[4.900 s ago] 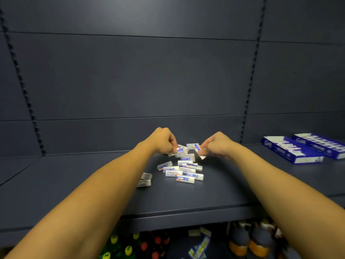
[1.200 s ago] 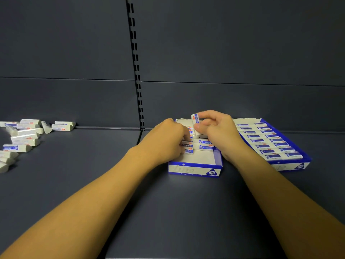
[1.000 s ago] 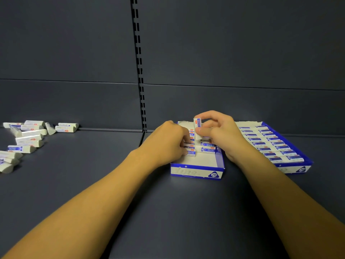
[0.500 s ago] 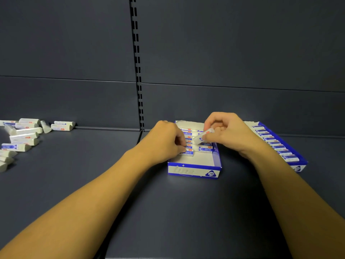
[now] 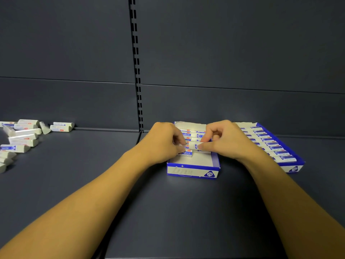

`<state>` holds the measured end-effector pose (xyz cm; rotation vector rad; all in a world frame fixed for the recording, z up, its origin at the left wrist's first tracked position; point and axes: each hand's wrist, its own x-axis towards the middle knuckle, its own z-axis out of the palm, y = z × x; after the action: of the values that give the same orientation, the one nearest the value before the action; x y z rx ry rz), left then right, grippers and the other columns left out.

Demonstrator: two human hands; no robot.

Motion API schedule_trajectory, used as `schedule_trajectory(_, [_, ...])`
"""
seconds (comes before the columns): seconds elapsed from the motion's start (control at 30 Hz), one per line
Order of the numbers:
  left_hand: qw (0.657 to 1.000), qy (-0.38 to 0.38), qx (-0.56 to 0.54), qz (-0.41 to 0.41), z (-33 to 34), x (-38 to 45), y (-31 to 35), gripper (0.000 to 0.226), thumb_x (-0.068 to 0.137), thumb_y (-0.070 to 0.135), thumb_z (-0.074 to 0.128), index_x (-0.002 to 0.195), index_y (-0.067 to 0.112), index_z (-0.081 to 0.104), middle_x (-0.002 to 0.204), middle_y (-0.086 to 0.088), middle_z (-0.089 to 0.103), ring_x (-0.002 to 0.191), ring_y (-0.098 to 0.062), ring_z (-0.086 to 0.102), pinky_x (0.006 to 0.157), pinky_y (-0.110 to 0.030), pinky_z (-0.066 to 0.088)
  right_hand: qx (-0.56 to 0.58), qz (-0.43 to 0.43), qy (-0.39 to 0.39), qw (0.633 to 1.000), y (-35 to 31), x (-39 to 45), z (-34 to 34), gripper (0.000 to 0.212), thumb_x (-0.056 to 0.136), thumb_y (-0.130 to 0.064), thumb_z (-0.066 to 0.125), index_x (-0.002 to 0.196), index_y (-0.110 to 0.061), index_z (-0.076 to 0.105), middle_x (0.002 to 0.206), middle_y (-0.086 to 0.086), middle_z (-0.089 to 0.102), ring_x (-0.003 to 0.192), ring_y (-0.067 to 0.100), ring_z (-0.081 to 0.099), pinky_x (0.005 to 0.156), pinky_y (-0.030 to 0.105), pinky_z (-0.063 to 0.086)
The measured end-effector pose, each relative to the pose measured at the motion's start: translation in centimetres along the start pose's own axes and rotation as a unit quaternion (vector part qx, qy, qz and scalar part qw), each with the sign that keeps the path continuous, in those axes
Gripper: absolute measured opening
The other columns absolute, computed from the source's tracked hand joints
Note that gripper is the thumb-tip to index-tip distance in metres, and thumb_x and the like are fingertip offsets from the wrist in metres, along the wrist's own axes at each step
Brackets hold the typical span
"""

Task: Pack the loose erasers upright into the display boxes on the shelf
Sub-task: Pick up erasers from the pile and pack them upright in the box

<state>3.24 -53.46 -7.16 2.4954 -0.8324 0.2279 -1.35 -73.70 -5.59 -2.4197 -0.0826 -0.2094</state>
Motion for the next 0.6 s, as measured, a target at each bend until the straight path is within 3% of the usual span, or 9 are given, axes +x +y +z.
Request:
schedule_trajectory(0.07, [0.998,0.046,-0.027,-0.013,-0.1,0.1,-0.4,0.012,0.088,0.027,0.075,0.100,0.025,0.078,0.092,0.013,0.056,0.075,-0.002,0.053,0.061,-0.007,0.035,0.016,0.016,0.001,1.000,0.1,0.0,-0.2,0.019,0.077,-0.019,0.086,0.072,-0.012,0.068,0.054,-0.014,0.065,0.061,-0.003,0.065,0.062,0.028,0.053])
schedule_trajectory(0.2, [0.994,0.107,-0.019,-0.027,0.3,0.5,-1.9,0.016,0.094,0.020,0.065,0.107,0.023,0.075,0.100,0.005,0.057,0.076,-0.003,0.053,0.066,-0.007,0.034,0.033,0.023,-0.008,0.999,0.1,-0.2,-0.6,0.016,0.076,-0.014,0.086,0.073,-0.008,0.071,0.063,-0.011,0.071,0.070,0.004,0.070,0.066,0.029,0.055])
schedule_trajectory(0.3, [0.992,0.118,-0.021,-0.029,0.9,0.5,-2.6,0.018,0.095,0.021,0.061,0.108,0.019,0.073,0.096,0.004,0.058,0.076,-0.003,0.054,0.070,-0.008,0.038,0.021,0.020,-0.014,0.999,0.0,-0.3,-0.6,0.012,0.074,-0.018,0.088,0.070,-0.016,0.077,0.075,-0.011,0.075,0.080,0.007,0.070,0.071,0.030,0.056])
schedule_trajectory(0.47, [0.992,0.118,-0.023,-0.032,1.4,0.6,-2.5,0.018,0.096,0.022,0.059,0.106,0.015,0.071,0.096,0.003,0.065,0.083,-0.008,0.058,0.078,-0.023,0.047,-0.012,0.024,-0.015,1.000,0.1,-0.3,-0.5,0.009,0.076,-0.025,0.086,0.076,-0.024,0.077,0.053,-0.024,0.062,0.061,0.002,0.059,0.051,0.013,0.038])
schedule_trajectory(0.6, [0.991,0.121,-0.033,-0.037,1.4,0.6,-2.5,0.018,0.094,0.022,0.061,0.105,0.014,0.073,0.095,0.003,0.067,0.081,-0.008,0.060,0.076,-0.018,0.044,-0.040,0.005,0.008,0.999,0.5,-0.3,-0.3,0.008,0.082,-0.019,0.082,0.087,-0.024,0.079,0.058,-0.023,0.062,0.058,-0.010,0.056,0.046,0.008,0.037])
